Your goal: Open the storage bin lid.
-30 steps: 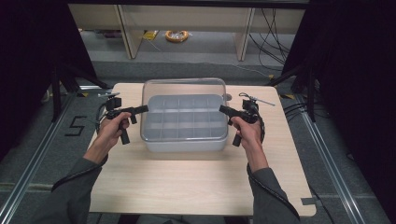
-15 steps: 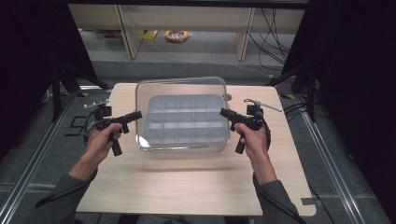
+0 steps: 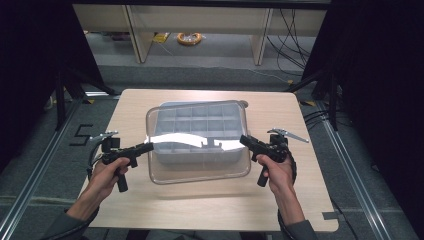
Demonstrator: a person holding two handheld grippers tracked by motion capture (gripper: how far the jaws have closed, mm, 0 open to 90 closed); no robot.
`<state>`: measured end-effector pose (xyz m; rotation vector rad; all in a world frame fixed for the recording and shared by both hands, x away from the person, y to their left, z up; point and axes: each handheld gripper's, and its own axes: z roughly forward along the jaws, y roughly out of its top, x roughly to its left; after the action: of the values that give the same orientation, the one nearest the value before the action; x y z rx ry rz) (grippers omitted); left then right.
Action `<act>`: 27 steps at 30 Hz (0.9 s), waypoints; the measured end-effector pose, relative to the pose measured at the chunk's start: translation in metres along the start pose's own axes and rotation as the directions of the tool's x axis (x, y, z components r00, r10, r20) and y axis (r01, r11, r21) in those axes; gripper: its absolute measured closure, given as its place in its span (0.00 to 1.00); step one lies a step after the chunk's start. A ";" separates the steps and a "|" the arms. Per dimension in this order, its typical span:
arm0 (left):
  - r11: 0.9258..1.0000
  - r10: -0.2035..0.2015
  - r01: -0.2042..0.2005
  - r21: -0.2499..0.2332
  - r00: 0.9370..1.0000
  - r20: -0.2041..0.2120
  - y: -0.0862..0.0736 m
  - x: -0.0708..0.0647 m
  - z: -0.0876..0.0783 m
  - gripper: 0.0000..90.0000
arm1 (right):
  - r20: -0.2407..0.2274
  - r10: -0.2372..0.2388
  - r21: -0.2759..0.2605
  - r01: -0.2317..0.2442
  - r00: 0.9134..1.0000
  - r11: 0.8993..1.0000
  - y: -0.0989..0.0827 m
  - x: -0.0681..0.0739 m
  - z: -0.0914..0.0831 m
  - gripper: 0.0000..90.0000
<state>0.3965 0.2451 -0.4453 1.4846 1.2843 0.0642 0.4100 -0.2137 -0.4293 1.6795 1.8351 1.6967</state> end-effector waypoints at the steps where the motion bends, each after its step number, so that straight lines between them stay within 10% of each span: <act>1: 1.000 0.001 -0.001 0.005 1.000 -0.001 -0.002 -0.001 0.000 0.74 | 0.004 0.017 0.002 -0.017 1.000 1.000 -0.001 0.001 -0.001 0.72; 27: 0.997 0.052 -0.053 0.055 0.999 0.014 -0.028 0.000 -0.013 0.75 | 0.015 0.025 0.053 -0.026 1.000 0.998 -0.041 -0.003 -0.017 0.70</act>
<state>0.3699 0.2481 -0.4601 1.5641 1.2456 0.0541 0.3744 -0.2155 -0.4560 1.7378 1.8766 1.6549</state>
